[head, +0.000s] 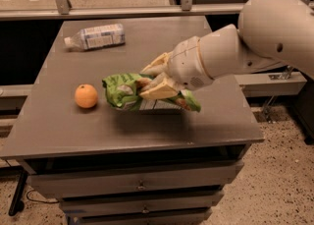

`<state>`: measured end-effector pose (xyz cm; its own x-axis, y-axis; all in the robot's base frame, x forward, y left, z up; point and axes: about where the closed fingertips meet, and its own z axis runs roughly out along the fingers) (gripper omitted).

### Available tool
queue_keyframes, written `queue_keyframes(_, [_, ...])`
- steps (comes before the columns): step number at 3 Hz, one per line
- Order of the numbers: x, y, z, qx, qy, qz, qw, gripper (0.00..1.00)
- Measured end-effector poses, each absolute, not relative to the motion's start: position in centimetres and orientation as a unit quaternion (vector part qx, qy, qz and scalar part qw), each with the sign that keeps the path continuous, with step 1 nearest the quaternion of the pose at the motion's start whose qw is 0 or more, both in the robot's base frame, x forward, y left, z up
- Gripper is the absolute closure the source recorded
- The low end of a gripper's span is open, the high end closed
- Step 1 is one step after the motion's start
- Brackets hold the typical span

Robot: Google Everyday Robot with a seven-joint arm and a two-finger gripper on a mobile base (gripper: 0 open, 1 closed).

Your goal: Move green rice chip bag near orange

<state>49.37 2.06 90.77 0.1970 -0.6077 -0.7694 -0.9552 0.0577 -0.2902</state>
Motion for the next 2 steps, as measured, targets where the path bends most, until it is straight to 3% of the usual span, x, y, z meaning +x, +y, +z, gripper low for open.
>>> queue_keyframes(2, [49.5,5.5,89.4,-0.674,0.579,0.194,0.416,1.0])
